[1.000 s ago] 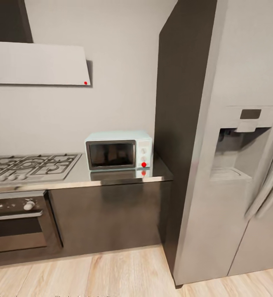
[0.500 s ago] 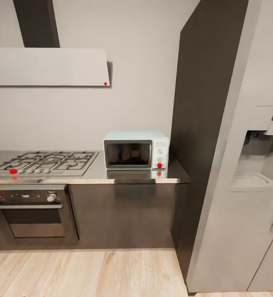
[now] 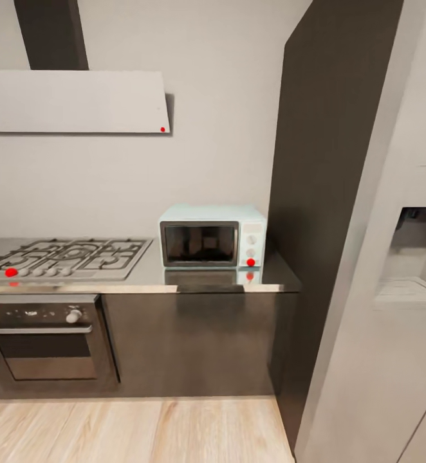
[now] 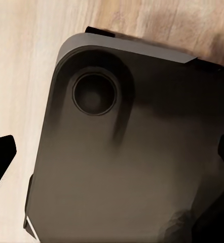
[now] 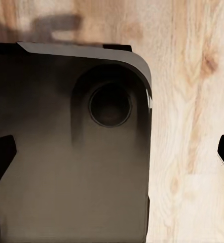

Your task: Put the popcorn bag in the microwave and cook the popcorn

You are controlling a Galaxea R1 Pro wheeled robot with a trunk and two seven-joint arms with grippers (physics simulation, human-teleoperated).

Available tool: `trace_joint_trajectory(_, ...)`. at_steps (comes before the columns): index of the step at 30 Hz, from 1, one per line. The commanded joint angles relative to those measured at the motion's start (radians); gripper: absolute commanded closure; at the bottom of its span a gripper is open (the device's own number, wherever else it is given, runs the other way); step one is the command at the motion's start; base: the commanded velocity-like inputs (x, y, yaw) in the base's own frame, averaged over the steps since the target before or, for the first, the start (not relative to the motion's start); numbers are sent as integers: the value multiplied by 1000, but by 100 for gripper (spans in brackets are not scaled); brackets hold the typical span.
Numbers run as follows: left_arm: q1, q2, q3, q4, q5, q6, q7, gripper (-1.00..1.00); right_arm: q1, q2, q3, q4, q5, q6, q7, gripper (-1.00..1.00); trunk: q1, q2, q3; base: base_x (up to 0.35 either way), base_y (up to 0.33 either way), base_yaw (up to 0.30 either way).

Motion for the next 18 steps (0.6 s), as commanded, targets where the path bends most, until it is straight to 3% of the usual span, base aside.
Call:
trace_joint_trajectory(1, 0, 0, 0, 0, 5, -2, 1, -100, 0, 0, 1, 0, 1, -3, -3, -100, 1, 0, -1, 320, 0, 0)
trace_joint_trajectory(18, 0, 0, 0, 0, 5, -2, 1, -100, 0, -5, 3, 0, 5, -3, -3, -100, 1, 0, -1, 318, 0, 0)
